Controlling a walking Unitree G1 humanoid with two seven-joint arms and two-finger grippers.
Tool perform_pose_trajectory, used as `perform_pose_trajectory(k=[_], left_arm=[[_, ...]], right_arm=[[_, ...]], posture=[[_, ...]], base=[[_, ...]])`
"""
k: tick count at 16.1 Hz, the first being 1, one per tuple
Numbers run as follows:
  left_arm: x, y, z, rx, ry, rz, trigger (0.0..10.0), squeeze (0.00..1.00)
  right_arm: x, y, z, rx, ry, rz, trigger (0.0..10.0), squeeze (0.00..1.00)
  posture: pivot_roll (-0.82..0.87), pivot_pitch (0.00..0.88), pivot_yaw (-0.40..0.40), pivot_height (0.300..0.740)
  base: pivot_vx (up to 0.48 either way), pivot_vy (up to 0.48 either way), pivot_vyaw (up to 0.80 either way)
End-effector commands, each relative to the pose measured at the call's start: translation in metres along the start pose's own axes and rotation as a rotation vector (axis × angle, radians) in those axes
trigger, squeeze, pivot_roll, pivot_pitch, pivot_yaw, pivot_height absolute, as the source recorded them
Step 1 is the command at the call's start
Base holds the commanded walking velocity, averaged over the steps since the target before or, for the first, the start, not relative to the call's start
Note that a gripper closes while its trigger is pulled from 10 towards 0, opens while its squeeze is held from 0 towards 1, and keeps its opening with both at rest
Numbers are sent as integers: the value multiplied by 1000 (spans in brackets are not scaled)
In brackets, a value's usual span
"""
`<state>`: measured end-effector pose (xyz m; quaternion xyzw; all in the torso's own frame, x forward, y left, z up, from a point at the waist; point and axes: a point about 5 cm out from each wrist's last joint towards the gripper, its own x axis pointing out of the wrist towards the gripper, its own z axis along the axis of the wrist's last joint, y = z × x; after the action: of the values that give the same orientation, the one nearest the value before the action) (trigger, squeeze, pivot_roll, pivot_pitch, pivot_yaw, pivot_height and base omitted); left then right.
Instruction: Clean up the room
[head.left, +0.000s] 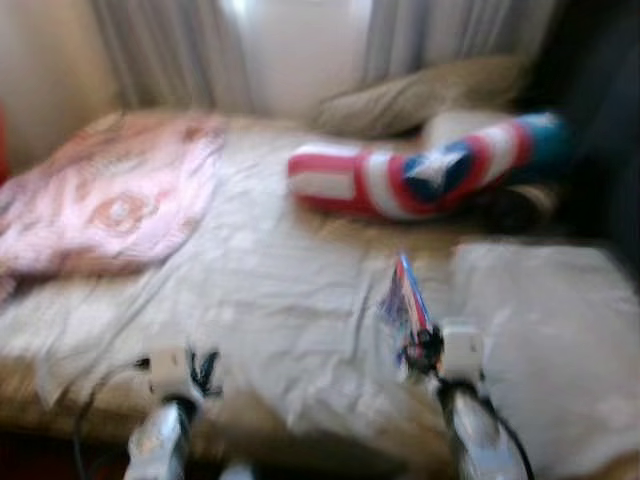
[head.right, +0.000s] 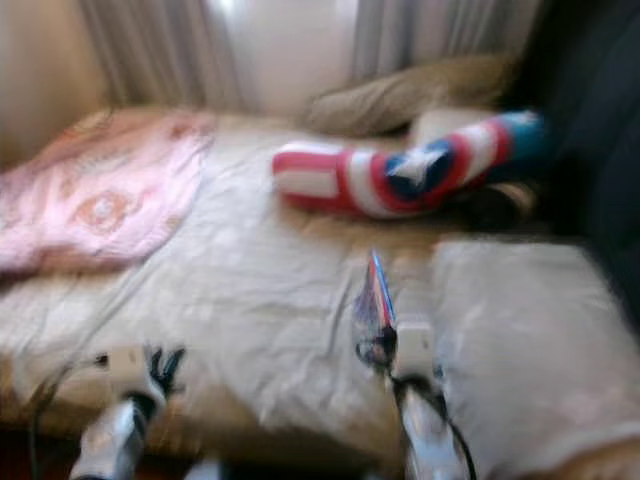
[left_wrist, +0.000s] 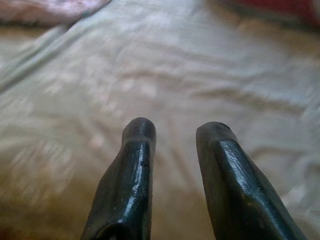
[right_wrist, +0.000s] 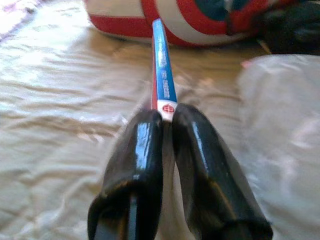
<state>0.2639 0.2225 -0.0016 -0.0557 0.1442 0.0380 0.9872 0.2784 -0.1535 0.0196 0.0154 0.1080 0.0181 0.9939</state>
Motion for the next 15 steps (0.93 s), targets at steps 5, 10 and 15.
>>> perform_pose_trajectory(k=[5, 10, 15], left_arm=[[-2, -1, -6, -18, 33, -15, 10000, 0], [-1, -2, -7, -20, 41, -25, 10000, 0], [-2, 0, -7, -26, 43, -16, 10000, 0]], right_arm=[[2, 1, 7, 0, -35, -4, 10000, 0], [-1, -11, -8, -29, 58, -89, 10000, 0], [-1, -14, -9, -38, 60, -117, 10000, 0]], posture=[[9, 0, -14, 650], [11, 0, -14, 650], [12, 0, -15, 650]], base=[[0, 0, 0], [106, 0, 0], [285, 0, 0]])
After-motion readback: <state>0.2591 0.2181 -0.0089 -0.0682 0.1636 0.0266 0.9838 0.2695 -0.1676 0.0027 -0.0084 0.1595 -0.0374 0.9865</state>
